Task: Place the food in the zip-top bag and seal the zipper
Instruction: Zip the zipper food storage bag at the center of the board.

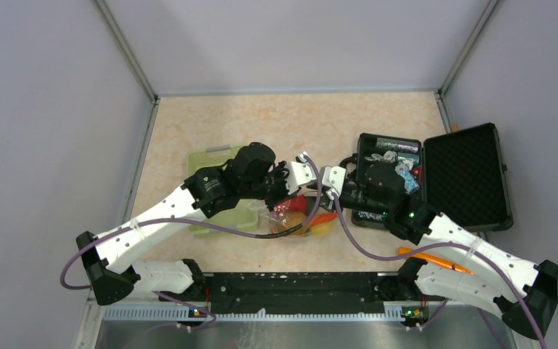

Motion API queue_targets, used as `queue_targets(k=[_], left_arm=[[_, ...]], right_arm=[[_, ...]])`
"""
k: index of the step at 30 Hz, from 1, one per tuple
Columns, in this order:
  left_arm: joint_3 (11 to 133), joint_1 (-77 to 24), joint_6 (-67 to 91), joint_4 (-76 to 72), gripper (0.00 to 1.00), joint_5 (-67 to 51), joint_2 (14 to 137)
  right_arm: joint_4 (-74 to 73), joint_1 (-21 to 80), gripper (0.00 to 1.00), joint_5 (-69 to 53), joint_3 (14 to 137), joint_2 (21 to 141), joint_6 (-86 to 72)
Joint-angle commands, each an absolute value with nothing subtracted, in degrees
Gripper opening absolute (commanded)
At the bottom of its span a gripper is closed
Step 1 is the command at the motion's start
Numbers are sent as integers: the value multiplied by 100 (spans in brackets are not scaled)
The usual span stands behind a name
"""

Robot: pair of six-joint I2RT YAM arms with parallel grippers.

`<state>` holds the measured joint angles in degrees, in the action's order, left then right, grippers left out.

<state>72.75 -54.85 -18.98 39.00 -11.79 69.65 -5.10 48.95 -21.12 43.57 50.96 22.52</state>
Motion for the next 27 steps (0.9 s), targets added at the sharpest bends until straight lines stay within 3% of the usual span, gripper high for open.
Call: queue_targets(k=[1,9,27], left_arm=[[7402,-5493,-1815,3397,0,-1450,6708],[7326,-5493,-1841,3360,0,-1330,6608],[6661,-5484,-1791,3296,0,-538,6337]], right_arm=[[-128,4865,29,-2286,4324,4991,2284],[-43,4861,4,-2199,4232,4982,2303],[-128,4730,0,-1733,4027,5012,2083]])
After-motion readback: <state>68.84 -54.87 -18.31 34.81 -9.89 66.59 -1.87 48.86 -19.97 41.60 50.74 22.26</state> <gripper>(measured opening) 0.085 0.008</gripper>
